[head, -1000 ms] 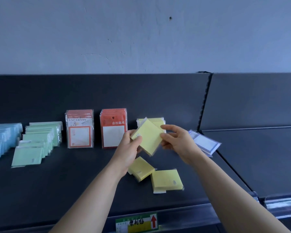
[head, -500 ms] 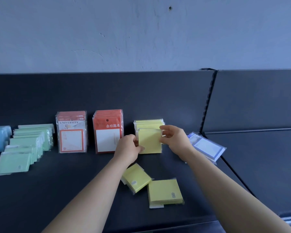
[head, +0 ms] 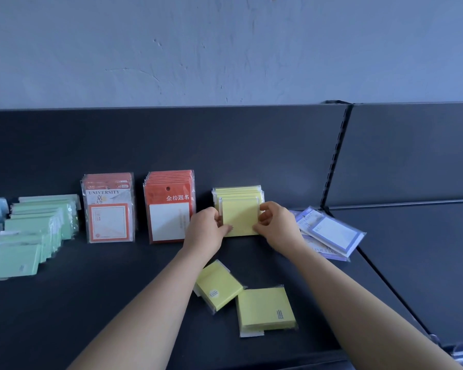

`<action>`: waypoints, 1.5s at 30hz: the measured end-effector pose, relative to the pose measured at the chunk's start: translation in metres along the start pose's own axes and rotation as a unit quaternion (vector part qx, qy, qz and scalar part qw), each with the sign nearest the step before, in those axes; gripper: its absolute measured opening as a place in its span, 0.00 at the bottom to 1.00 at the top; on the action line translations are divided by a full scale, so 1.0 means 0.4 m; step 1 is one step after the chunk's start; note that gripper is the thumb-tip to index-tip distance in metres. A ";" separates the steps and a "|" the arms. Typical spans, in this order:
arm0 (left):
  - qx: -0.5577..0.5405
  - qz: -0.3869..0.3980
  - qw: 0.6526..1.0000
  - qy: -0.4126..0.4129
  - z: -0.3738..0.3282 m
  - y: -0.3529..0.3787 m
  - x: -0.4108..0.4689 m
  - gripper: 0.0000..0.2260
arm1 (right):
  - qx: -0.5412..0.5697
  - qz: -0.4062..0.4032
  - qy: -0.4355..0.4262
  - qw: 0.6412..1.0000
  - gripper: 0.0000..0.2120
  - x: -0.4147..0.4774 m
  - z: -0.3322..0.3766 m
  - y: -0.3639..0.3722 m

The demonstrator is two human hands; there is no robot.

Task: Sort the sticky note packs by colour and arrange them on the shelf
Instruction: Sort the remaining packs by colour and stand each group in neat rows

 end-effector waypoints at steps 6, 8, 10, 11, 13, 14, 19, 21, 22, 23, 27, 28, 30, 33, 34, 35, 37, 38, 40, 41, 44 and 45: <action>0.031 0.013 0.999 0.002 0.003 0.013 0.002 0.08 | -0.044 0.004 -0.002 0.999 0.22 -0.008 0.007 0.008; 0.035 0.008 0.999 0.001 0.001 0.012 0.003 0.07 | -0.055 0.007 -0.003 0.998 0.22 -0.010 0.013 0.011; 0.038 0.008 0.999 0.000 0.000 0.011 0.002 0.08 | -0.059 0.009 -0.002 0.998 0.22 -0.013 0.014 0.013; 0.038 0.008 0.999 -0.001 0.001 0.010 0.001 0.08 | -0.059 0.010 -0.001 0.998 0.22 -0.015 0.015 0.012; 0.037 0.007 0.999 0.000 0.004 0.004 -0.002 0.08 | -0.060 0.011 0.002 0.998 0.23 -0.019 0.014 0.008; 0.037 0.009 0.999 0.001 0.004 0.001 -0.004 0.09 | -0.062 0.010 0.003 0.998 0.24 -0.020 0.014 0.004; 0.038 0.021 0.999 0.004 -0.001 -0.013 -0.023 0.10 | -0.066 0.006 0.009 0.998 0.20 -0.032 0.019 -0.012; 0.034 0.030 0.999 0.005 -0.005 -0.017 -0.033 0.11 | -0.070 0.003 0.010 0.997 0.19 -0.040 0.022 -0.016; 0.032 0.034 0.999 0.004 -0.006 -0.020 -0.039 0.13 | -0.074 0.003 0.009 0.997 0.20 -0.044 0.024 -0.018; 0.031 0.039 0.999 0.002 -0.007 -0.024 -0.046 0.15 | -0.078 0.003 0.009 0.997 0.21 -0.049 0.027 -0.019; 0.032 0.068 0.997 0.009 -0.022 -0.053 -0.085 0.20 | -0.096 0.020 0.007 0.995 0.24 -0.077 0.040 -0.021; 0.040 0.085 0.996 0.008 -0.021 -0.060 -0.097 0.22 | -0.103 0.030 0.004 0.994 0.26 -0.085 0.044 -0.022; 0.054 0.134 0.989 -0.002 -0.008 -0.069 -0.123 0.27 | -0.115 0.057 -0.001 0.992 0.30 -0.106 0.051 -0.022; 0.048 0.215 0.975 -0.031 0.026 -0.073 -0.169 0.34 | -0.103 0.117 0.005 0.988 0.35 -0.150 0.051 -0.019; 0.047 0.235 0.970 -0.039 0.036 -0.071 -0.186 0.36 | -0.103 0.139 0.006 0.985 0.35 -0.169 0.052 -0.017; 0.055 0.250 0.966 -0.041 0.042 -0.068 -0.202 0.38 | -0.108 0.159 0.007 0.981 0.35 -0.187 0.054 -0.016; 0.078 0.264 0.961 -0.035 0.049 -0.058 -0.226 0.41 | -0.130 0.192 0.003 0.973 0.32 -0.226 0.060 -0.017; 0.085 0.260 0.961 -0.032 0.050 -0.055 -0.234 0.40 | -0.140 0.206 0.003 0.969 0.32 -0.243 0.061 -0.018; 0.098 0.238 0.966 -0.027 0.048 -0.059 -0.242 0.34 | -0.154 0.236 0.012 0.959 0.32 -0.277 0.059 -0.019; 0.100 0.231 0.967 -0.026 0.048 -0.060 -0.246 0.29 | -0.163 0.254 0.016 0.953 0.33 -0.293 0.056 -0.017; 0.071 0.233 0.969 -0.040 0.058 -0.057 -0.262 0.22 | -0.197 0.286 0.023 0.938 0.33 -0.331 0.040 -0.011; 0.054 0.233 0.970 -0.043 0.062 -0.056 -0.269 0.21 | -0.205 0.286 0.024 0.936 0.33 -0.339 0.036 -0.011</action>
Point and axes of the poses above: each hand's wrist, its own x-axis towards the middle knuckle, its own y-axis out of the palm, z = x × y, the point moved 10 cm from there along x, towards the middle knuckle, and after that the axes turned 4 degrees about x, right-handed, at the moved point
